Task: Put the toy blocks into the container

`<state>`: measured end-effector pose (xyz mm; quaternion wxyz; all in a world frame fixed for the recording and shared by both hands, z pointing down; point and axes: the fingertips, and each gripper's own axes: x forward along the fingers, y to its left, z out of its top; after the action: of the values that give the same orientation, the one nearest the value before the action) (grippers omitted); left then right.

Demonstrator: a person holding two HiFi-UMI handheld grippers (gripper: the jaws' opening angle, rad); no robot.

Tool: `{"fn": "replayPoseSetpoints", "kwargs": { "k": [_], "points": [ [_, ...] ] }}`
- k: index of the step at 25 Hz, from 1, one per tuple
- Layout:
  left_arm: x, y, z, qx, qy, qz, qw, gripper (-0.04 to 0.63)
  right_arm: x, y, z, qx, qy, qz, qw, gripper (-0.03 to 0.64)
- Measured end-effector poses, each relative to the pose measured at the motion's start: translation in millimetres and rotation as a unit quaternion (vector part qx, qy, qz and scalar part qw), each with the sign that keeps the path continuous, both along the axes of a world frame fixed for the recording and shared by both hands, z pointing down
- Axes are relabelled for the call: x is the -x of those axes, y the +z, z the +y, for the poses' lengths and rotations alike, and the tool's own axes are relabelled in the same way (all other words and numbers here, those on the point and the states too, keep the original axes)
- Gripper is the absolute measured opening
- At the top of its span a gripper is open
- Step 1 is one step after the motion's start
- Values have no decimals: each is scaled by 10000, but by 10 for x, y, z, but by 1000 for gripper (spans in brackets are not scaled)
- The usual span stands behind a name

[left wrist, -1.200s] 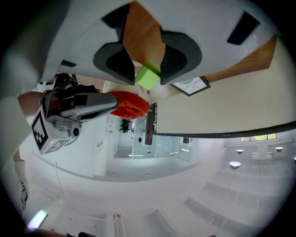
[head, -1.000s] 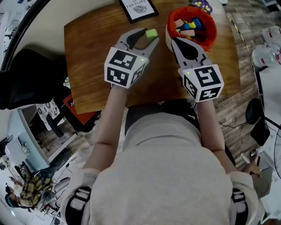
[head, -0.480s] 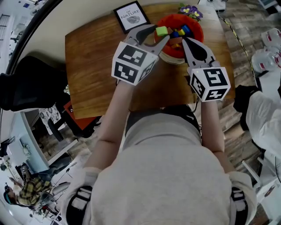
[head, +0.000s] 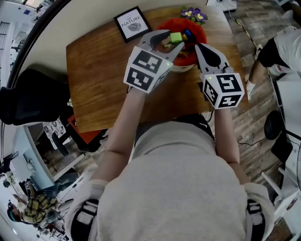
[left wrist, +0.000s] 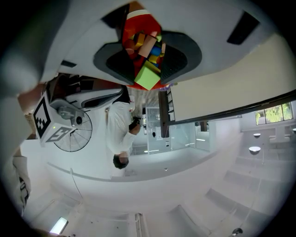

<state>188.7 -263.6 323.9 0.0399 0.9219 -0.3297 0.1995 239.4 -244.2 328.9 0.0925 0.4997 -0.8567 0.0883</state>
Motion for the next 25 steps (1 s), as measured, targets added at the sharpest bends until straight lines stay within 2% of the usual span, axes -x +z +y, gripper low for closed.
{"fn": "replayPoseSetpoints", "kwargs": {
  "k": [9,13,25],
  "points": [
    [-38,93,-34,102,-66,-102,9999,189,-50,80,3,54,2,-32,10000,11],
    [-26,155,-48,155,-100,-357,9992,186,-36,102,6,65,-26,-34,10000,12],
    [21,156,-40,232,-239,-288,9990,199,-39,73,18,38,-78,-33,10000,11]
  ]
}}
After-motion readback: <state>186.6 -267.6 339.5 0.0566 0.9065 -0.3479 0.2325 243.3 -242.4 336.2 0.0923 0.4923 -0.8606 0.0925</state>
